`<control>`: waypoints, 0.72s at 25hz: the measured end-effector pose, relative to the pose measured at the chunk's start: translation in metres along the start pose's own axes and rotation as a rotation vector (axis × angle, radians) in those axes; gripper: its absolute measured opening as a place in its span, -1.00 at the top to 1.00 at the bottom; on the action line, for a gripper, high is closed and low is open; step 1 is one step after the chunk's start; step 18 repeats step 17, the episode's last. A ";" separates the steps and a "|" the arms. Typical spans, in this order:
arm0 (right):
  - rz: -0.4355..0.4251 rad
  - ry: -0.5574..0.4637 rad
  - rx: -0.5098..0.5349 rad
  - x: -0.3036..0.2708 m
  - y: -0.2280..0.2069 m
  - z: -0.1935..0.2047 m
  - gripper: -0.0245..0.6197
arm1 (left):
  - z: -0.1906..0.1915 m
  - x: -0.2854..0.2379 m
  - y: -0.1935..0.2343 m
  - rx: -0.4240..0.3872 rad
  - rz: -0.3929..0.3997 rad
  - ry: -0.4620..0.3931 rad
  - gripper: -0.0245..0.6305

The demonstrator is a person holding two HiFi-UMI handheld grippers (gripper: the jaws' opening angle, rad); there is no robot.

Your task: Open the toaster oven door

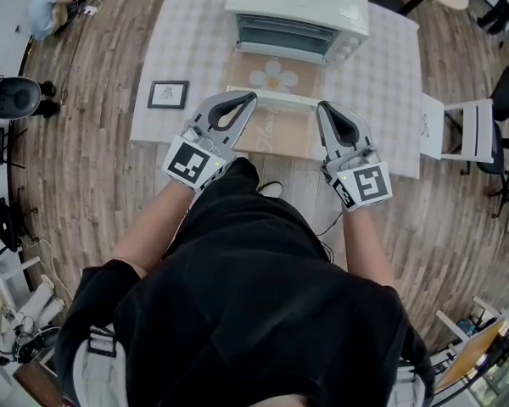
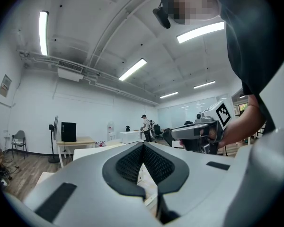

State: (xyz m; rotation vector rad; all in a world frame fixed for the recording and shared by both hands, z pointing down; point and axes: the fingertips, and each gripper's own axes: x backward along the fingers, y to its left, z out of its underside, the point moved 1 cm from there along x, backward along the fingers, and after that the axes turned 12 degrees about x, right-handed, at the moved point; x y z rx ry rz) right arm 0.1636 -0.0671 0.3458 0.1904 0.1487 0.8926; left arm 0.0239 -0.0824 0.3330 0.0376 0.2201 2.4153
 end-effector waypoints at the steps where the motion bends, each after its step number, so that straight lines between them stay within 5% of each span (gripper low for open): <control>1: -0.002 0.003 -0.002 0.000 0.001 0.001 0.87 | 0.000 0.001 0.000 0.000 0.001 -0.002 0.87; 12: -0.016 0.007 -0.011 0.002 0.002 0.003 0.87 | 0.007 0.005 -0.003 0.016 0.010 0.010 0.87; 18: -0.010 0.005 -0.016 0.003 -0.002 0.002 0.87 | -0.004 0.001 -0.002 -0.016 0.017 -0.053 0.87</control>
